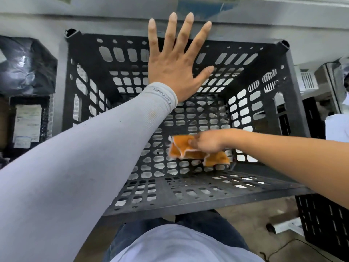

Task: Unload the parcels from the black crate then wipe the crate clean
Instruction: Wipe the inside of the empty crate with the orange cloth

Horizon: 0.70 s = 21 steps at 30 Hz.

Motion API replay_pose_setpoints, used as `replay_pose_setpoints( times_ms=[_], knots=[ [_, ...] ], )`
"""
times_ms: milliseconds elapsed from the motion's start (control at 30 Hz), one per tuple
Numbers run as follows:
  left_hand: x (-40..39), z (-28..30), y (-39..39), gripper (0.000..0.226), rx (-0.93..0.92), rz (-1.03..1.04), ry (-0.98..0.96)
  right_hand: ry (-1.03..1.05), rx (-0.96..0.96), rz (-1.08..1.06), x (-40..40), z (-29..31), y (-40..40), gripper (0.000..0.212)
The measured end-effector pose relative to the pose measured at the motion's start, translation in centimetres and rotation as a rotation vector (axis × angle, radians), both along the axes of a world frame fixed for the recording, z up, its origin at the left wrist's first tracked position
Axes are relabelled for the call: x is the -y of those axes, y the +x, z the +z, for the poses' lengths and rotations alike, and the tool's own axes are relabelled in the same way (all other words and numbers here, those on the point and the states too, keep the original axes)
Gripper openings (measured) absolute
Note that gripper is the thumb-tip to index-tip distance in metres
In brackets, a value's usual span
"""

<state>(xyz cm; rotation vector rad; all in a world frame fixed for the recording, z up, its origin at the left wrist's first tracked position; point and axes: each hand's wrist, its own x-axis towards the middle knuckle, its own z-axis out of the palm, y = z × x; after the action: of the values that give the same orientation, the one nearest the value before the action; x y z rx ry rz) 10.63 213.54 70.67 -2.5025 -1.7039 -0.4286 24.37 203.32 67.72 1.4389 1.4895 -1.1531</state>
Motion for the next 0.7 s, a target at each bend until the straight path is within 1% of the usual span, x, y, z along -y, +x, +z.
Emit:
replay_pose_setpoints(
  times_ms=[100,233,300,400,467,600,700],
  knots=[
    [0.0,-0.1,0.0,0.085,-0.003,-0.003,-0.009,0.246,-0.081,0.033,-2.0,-0.3,-0.4,0.055],
    [0.1,-0.2,-0.1,0.085,-0.011,0.003,-0.005,0.477,-0.15,0.166,-1.4,-4.3,-1.2,0.068],
    [0.1,-0.1,-0.1,0.085,-0.009,0.001,-0.009,0.495,-0.186,0.237,-0.2,-6.9,-1.8,0.072],
    [0.0,-0.1,0.0,0.084,-0.01,0.008,-0.002,0.5,-0.221,0.381,1.8,-10.1,-3.1,0.072],
    [0.1,-0.1,0.1,0.083,-0.012,0.014,0.002,0.577,-0.278,0.404,2.5,-11.6,-4.0,0.071],
    [0.2,-0.1,0.2,0.082,-0.03,0.029,0.003,0.785,-0.491,0.513,2.4,-14.0,-4.7,0.067],
    [0.2,-0.1,0.3,0.082,-0.046,0.037,-0.005,0.809,-0.559,0.6,1.4,-15.0,-4.0,0.063]
  ],
)
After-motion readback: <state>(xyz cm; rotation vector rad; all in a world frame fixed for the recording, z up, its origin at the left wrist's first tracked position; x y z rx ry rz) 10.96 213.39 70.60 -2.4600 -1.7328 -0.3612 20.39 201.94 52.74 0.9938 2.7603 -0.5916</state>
